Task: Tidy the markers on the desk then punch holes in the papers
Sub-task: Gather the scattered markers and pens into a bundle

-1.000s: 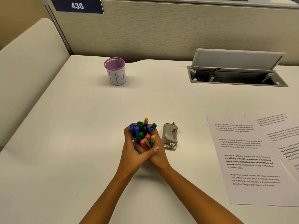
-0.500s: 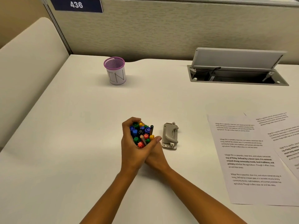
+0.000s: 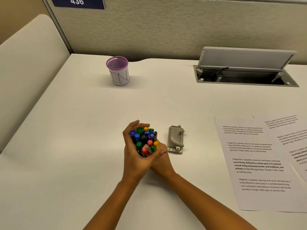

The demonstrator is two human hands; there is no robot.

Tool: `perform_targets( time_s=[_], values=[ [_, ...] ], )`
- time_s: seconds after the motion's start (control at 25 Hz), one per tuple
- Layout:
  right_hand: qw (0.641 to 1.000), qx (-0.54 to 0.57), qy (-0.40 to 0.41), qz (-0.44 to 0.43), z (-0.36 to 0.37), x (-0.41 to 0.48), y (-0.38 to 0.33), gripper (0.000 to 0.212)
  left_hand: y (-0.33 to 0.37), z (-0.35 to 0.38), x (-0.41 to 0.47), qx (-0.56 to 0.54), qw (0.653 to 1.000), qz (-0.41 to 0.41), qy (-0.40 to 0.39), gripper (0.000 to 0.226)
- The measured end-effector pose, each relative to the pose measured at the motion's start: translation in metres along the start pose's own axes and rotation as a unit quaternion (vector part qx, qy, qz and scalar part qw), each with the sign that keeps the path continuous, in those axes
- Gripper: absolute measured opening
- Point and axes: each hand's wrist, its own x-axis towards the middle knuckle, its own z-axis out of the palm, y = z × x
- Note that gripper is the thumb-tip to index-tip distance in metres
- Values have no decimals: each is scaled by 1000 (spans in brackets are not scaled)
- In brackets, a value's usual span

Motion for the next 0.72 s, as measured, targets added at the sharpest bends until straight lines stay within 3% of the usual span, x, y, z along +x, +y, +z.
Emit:
perform_targets(
  time_s=[0.12,0.48,0.6,0.68,0.72],
  values=[
    [1000,-21,-3,9,1,4,6,39,-2,-5,3,4,1000,-30,-3,81],
    [999,-38,-6,-4,-1,4,12,30,3,17,-5,32,988,-89,121,75],
    [1000,0,-9,-4,-3,3,13,33,-2,7,-4,39,990,-123,53,83],
    [1000,1,-16,3,-4,2,13,58,-8,-10,-1,10,986,-161,-46,91],
    [1000,-11,-22,9,-4,2,13,61,-10,-18,1,2,980,-182,-83,92]
  ],
)
